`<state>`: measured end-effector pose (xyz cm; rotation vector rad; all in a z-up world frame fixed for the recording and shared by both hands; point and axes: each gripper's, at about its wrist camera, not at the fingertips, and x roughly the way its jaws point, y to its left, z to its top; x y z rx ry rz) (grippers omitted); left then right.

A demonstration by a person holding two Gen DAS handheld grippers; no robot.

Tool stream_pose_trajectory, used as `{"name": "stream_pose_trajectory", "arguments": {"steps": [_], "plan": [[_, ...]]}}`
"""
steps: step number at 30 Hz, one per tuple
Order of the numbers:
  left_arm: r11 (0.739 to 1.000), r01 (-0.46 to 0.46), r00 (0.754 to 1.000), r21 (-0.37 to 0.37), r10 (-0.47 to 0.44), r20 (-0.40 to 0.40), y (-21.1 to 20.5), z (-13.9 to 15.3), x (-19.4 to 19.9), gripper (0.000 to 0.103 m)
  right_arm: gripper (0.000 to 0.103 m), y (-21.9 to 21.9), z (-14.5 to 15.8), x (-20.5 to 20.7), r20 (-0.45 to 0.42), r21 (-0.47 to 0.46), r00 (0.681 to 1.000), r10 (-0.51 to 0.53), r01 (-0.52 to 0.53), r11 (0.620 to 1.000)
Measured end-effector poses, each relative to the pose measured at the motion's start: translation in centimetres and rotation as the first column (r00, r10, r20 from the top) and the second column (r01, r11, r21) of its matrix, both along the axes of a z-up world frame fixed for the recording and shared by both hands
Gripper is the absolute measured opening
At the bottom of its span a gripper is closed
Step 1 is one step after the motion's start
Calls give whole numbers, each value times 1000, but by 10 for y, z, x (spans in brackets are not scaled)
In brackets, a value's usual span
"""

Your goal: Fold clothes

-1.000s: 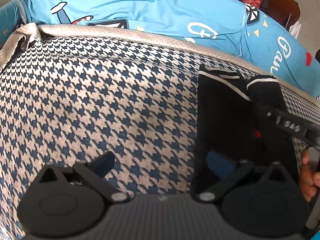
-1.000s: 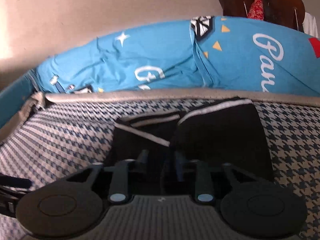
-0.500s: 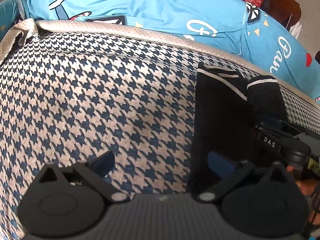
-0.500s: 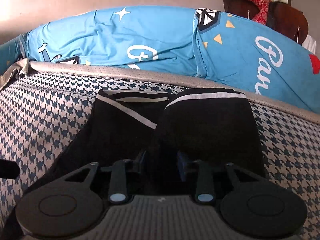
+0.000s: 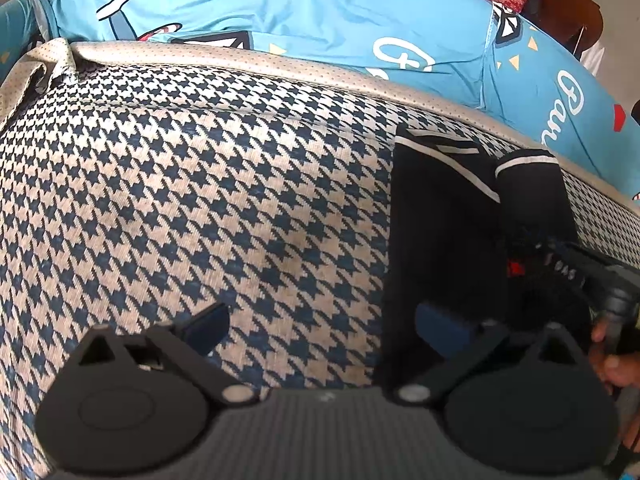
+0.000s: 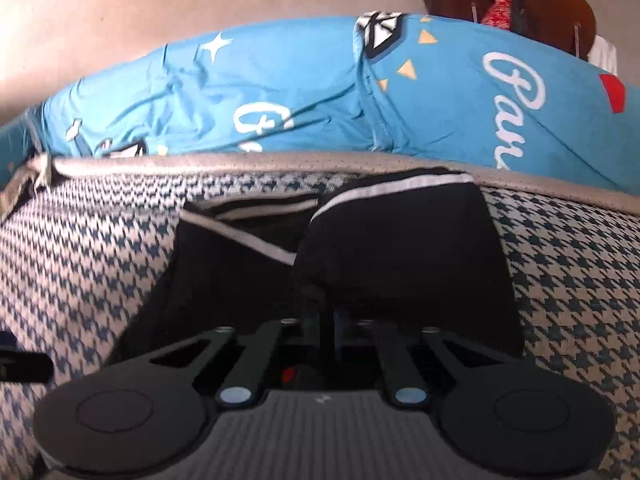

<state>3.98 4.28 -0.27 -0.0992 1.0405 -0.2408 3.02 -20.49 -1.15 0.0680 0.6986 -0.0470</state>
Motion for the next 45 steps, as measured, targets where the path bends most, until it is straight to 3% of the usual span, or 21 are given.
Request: {"name": "stream_pose_trajectory", "arguments": {"steps": [11, 15, 18, 21, 24, 30, 33, 36, 41, 45], "plan": [[1000, 7, 1000, 6, -7, 3, -2, 1, -1, 103, 7, -1, 41, -7, 156, 118, 986, -53, 35, 992], [1000, -2, 1000, 6, 2, 3, 0, 1, -1, 103, 7, 24, 45, -5, 201, 89, 979, 30, -49, 995], [1000, -8, 1000, 6, 8, -1, 2, 0, -1, 103, 7, 44, 41, 0, 196, 86, 977, 88, -107, 991], [1000, -10, 1000, 7, 10, -6, 3, -1, 0, 103, 7, 67, 22, 6, 146, 18, 978, 148, -153, 988], [999, -7, 1000, 43, 7, -4, 2, -1, -1, 103, 7, 81, 7, 11, 114, 31, 979, 172, -176, 984], [1000, -13, 1000, 25, 13, -13, 8, -2, -1, 103, 8, 81, 0, 18, 83, 92, 978, 194, -201, 975], [999, -24, 1000, 27, 24, -13, 12, -2, 0, 103, 14, 80, -3, 21, 66, 128, 976, 206, -213, 969], [999, -34, 999, 37, 34, -9, 14, 0, 1, 103, 40, 78, -3, 23, 60, 161, 973, 221, -228, 960], [998, -37, 999, 49, 37, 3, 13, 4, 2, 103, 47, 66, 22, 8, 120, 147, 962, 245, -262, 954], [998, -14, 1000, 56, 12, 20, 7, 5, 0, 103, 50, 34, 37, -10, 132, 179, 978, 161, -183, 967]]}}
